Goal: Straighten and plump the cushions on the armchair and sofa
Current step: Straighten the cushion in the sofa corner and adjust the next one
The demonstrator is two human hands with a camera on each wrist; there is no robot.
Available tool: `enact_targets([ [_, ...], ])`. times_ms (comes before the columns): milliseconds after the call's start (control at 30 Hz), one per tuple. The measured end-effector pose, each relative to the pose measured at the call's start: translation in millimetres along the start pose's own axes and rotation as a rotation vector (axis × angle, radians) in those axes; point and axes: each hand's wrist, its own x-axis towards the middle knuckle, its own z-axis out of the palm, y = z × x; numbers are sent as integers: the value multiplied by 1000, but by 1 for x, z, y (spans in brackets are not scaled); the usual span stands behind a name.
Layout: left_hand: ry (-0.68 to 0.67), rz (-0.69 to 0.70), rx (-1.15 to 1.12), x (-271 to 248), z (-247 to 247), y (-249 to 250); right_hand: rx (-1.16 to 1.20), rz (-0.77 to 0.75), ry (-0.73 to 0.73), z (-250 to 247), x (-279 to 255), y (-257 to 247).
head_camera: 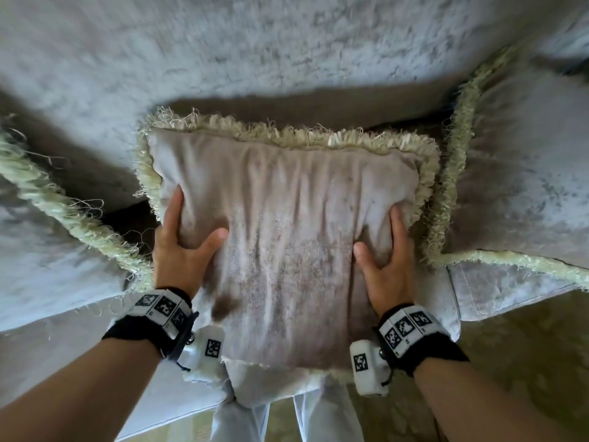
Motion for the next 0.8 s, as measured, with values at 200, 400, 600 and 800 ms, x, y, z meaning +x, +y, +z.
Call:
enact_targets([
  [200,239,233,-232,27,-29,43,55,-320,76,-5,56,-87],
  [400,366,409,-315,49,-22,63,117,-607,139,-4,116,-129],
  [600,376,376,-322,71,18,53,56,-687,165,7,162,-105],
  [800,407,358,-289,88,44,42,7,-663,157,23,189,-90],
])
